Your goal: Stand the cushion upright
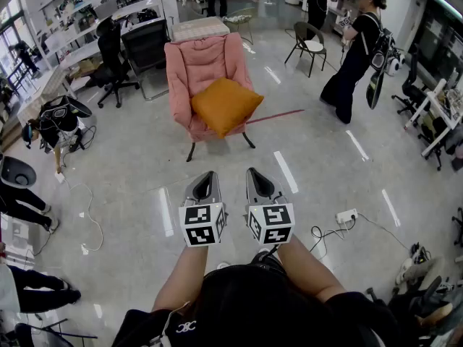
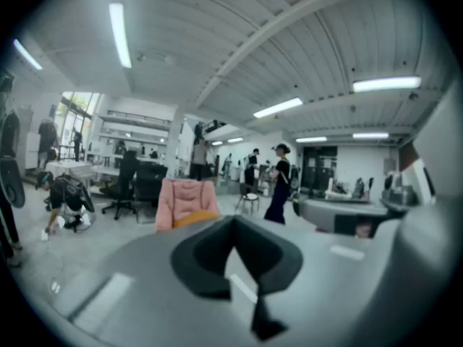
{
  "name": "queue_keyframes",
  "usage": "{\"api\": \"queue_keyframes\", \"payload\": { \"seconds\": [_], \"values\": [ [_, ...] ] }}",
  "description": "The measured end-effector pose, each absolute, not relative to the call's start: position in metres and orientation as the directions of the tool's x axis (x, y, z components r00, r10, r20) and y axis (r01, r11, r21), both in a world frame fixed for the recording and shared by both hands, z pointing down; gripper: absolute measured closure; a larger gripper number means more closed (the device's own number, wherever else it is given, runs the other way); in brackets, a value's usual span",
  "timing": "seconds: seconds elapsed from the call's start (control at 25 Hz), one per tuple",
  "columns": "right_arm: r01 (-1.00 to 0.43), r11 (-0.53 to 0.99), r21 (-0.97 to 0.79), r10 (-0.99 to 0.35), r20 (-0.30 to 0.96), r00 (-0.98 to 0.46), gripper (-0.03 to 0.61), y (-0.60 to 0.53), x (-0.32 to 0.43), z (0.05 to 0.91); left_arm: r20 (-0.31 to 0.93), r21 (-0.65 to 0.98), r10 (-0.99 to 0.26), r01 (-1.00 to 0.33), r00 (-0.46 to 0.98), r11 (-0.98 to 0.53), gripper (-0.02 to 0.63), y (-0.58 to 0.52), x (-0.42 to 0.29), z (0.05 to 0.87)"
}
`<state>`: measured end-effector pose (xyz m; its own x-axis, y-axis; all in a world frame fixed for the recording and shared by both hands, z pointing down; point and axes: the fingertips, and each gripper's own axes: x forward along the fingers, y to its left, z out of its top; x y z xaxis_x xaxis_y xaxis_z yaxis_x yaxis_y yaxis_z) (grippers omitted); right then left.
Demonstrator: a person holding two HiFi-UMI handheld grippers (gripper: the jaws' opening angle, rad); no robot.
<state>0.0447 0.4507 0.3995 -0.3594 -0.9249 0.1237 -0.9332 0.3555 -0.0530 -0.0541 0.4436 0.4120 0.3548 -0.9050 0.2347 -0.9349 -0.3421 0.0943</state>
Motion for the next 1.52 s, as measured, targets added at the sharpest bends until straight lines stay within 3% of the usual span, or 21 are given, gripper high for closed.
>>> {"api": "queue_keyframes", "payload": {
  "seconds": [0.4, 1.0, 1.52],
  "values": [
    [-0.938, 0.338, -0.079, -0.933, 0.105, -0.345, 0.582, 0.439, 0.032, 0.398, 0.23, 0.105, -0.898, -0.927, 0.374, -0.359, 0.618, 0.43, -0.064, 0.411],
    [-0.941, 0.333, -0.06, -0.924, 0.18, -0.338, 0.581, 0.421, -0.011, 0.415, 0.261, 0.146, -0.876, -0.914, 0.405, -0.379, 0.618, 0.408, -0.097, 0.424],
    [-0.938, 0.33, -0.107, -0.923, 0.17, -0.344, 0.581, 0.304, -0.003, 0.433, 0.284, 0.109, -0.853, -0.899, 0.437, -0.424, 0.618, 0.303, -0.077, 0.44]
  ]
}}
